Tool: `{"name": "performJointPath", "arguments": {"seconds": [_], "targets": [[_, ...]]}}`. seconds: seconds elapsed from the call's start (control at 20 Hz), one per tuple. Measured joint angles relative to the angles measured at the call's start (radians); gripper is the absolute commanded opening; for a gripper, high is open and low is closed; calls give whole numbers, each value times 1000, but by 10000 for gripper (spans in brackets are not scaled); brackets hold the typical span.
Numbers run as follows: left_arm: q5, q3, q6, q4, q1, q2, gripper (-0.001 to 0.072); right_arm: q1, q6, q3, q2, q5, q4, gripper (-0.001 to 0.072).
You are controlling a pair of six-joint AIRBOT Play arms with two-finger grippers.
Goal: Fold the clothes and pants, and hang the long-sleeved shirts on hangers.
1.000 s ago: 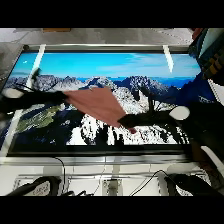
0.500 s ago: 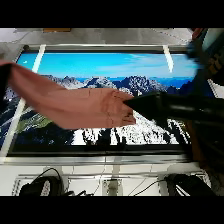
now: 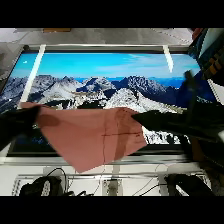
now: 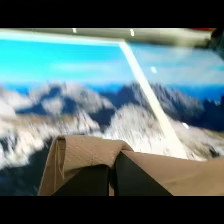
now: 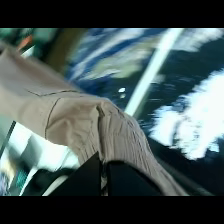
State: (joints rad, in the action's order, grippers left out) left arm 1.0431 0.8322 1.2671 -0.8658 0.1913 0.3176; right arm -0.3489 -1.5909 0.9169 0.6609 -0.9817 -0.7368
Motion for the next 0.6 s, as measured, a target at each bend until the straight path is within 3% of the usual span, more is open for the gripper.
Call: {"name": "performJointPath", "arguments": {"seconds": [0.15,0.35,0.5,0.6], "targets": [[-137,-167,-38,97,-61,175,7,0,-50,-144,72,181,-16,17],[-314,-203,-98,172,-232,463,8,10,-85,-211,253,383,-31,17],[-328,-168,-112,185,-345,615,7,64,-87,-192,360,378,-80,17],[-278,-156,-74,143,-386,666,7,124,-50,-164,397,254,-135,17]]}}
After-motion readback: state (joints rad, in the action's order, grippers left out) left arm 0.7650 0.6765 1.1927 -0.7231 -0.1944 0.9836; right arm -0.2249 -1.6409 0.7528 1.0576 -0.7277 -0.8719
